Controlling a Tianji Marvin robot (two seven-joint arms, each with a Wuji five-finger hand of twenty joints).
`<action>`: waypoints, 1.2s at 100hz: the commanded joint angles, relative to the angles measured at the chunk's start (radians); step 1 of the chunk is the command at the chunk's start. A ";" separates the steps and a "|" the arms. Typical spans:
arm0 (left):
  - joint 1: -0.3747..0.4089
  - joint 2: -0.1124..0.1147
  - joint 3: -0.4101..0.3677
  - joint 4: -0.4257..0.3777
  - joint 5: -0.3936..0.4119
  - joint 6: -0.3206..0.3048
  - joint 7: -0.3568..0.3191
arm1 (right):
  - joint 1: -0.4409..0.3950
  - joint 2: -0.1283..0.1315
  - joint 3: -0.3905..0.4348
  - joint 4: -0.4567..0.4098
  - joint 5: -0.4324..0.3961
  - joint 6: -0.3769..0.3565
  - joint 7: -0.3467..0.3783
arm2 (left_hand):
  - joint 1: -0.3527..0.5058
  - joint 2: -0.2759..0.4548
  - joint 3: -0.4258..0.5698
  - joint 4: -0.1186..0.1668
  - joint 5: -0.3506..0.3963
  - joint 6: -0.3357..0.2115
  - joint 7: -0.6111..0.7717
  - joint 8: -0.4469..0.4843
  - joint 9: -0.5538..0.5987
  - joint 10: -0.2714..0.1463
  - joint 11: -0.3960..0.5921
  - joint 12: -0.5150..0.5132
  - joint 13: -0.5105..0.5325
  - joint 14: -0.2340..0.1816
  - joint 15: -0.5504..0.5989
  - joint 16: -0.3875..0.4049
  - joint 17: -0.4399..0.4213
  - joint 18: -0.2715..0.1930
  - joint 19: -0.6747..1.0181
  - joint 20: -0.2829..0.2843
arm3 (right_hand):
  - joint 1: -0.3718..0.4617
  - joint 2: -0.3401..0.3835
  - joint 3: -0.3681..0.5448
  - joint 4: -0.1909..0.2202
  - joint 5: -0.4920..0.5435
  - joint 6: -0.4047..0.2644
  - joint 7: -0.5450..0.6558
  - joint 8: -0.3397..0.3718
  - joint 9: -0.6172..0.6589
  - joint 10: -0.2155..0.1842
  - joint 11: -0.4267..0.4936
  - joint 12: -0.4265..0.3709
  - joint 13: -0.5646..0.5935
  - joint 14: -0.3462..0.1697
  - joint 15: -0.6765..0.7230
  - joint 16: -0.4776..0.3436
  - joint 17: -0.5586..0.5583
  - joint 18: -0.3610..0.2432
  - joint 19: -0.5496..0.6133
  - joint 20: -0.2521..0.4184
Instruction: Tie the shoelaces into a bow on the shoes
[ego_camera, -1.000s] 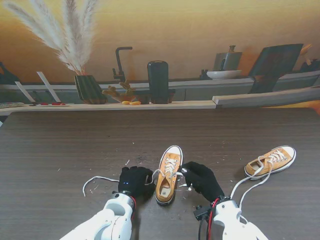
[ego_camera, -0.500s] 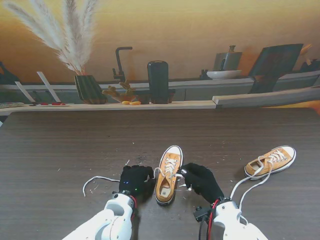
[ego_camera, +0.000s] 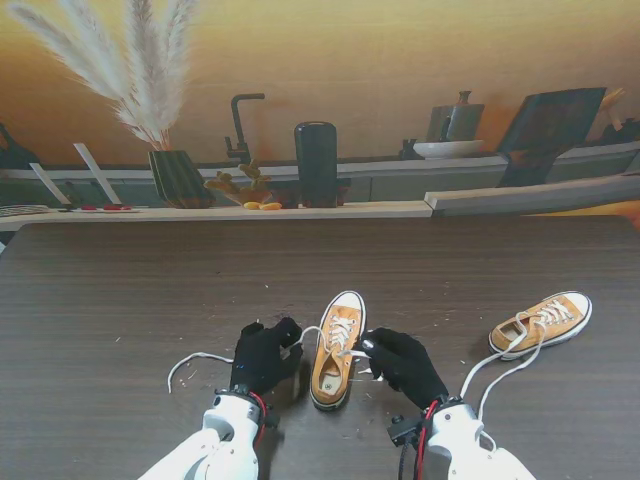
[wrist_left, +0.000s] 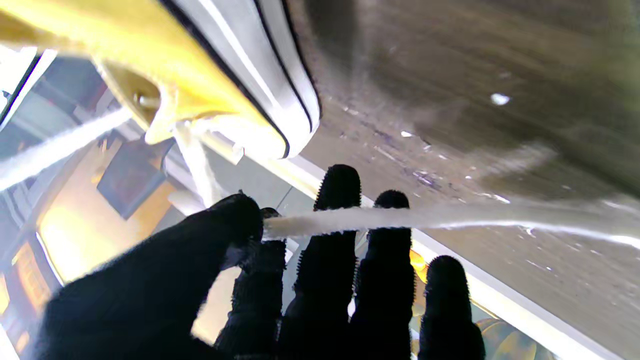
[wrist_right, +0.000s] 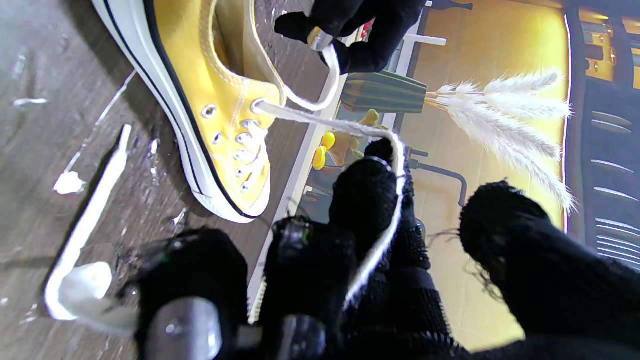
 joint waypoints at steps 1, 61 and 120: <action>0.004 -0.017 -0.003 0.001 -0.021 -0.002 -0.015 | -0.004 0.004 -0.001 -0.006 0.005 -0.004 0.017 | -0.020 -0.020 0.027 0.020 -0.035 0.062 0.053 0.015 0.045 -0.009 0.082 0.030 0.058 -0.008 0.051 0.010 0.012 -0.010 0.031 -0.016 | 0.020 0.015 -0.021 -0.030 0.019 -0.002 0.011 -0.022 0.084 0.145 0.040 0.018 0.012 -0.141 0.061 0.021 0.024 0.011 0.276 -0.010; 0.032 -0.044 -0.037 -0.018 -0.176 -0.056 -0.024 | -0.008 0.004 0.001 -0.007 0.015 -0.008 0.021 | 0.044 -0.046 -0.090 -0.022 -0.013 0.060 0.031 -0.061 0.215 -0.226 0.915 0.458 0.504 -0.102 0.889 0.175 0.826 0.264 0.950 0.029 | 0.016 0.016 -0.020 -0.025 0.021 0.000 0.009 -0.023 0.088 0.146 0.040 0.018 0.012 -0.127 0.060 -0.005 0.023 0.020 0.279 -0.012; 0.179 -0.005 -0.181 -0.235 -0.139 -0.184 -0.086 | -0.014 -0.005 -0.003 -0.053 -0.031 -0.030 -0.042 | -0.022 0.067 -0.437 -0.103 0.121 0.029 -0.524 -0.445 0.222 -0.246 0.829 0.560 0.503 -0.154 1.246 0.257 0.941 -0.171 1.541 0.434 | -0.075 -0.063 0.012 0.015 0.008 -0.018 -0.033 0.031 -0.011 0.181 -0.116 -0.091 0.008 -0.099 0.022 0.004 0.021 0.012 0.244 -0.038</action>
